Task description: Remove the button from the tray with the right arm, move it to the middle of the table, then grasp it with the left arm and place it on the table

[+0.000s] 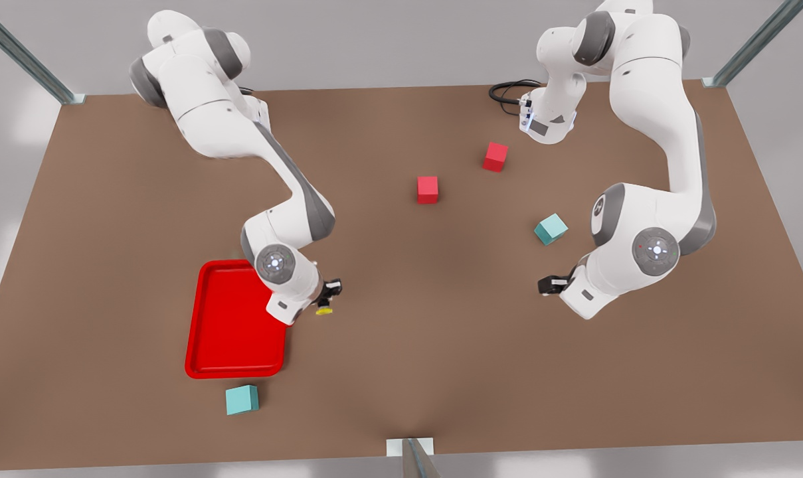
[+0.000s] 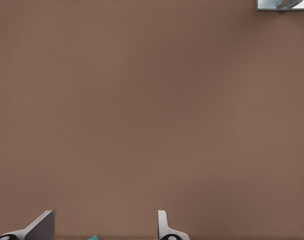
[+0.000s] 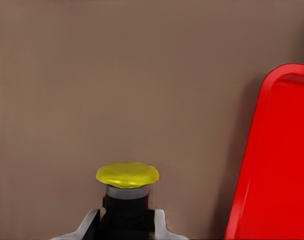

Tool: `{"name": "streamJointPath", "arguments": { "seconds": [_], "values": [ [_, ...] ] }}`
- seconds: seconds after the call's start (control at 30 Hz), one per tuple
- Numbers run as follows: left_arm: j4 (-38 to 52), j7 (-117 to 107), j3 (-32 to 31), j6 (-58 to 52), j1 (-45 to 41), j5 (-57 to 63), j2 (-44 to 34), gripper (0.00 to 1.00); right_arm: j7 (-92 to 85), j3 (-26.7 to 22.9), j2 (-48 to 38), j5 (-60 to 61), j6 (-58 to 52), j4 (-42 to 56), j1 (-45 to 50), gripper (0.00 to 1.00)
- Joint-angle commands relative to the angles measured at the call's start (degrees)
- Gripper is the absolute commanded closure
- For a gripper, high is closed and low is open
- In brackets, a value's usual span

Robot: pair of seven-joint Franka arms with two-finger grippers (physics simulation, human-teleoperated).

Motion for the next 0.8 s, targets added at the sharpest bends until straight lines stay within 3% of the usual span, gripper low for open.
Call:
{"name": "streamJointPath", "arguments": {
  "seconds": [0.0, 0.07, 0.33, 0.5, 0.53, 0.57, 0.77],
  "values": [
    [0.0, 1.0, 0.1, 0.0, 0.1, 0.1, 0.0, 0.00, 17.7, -6.7, 3.1, 11.8, -7.2, 5.8, 7.6, 0.59],
    [-0.1, 1.5, 0.1, 0.0, 0.2, 0.0, 0.1, 0.00, 18.1, -17.1, 5.5, 20.4, -7.3, 7.3, 17.7, 0.59],
    [-0.2, 5.4, 0.1, -0.1, 2.6, 0.1, 0.0, 0.00, 31.2, -16.9, 20.0, 26.7, -7.4, 24.5, 23.5, 0.58],
    [-0.6, 6.5, 0.1, -0.1, 3.6, 0.1, 0.1, 0.00, 43.9, -15.6, 25.5, 27.9, 5.0, 29.0, 24.7, 0.54],
    [-0.7, 6.5, 0.1, 0.0, 3.6, 0.1, 0.1, 0.00, 47.3, -15.0, 25.9, 27.9, 7.0, 29.5, 24.7, 0.15],
    [-0.7, 6.6, 0.1, 0.0, 3.7, 0.1, 0.2, 0.00, 52.7, -14.7, 27.4, 27.9, 8.0, 31.6, 24.7, 0.00],
    [-0.3, 6.0, 0.1, -0.1, 3.3, 0.0, 0.5, 0.00, 48.6, -13.5, 21.7, 27.4, -2.1, 31.0, 19.6, 0.00]
  ]
}}
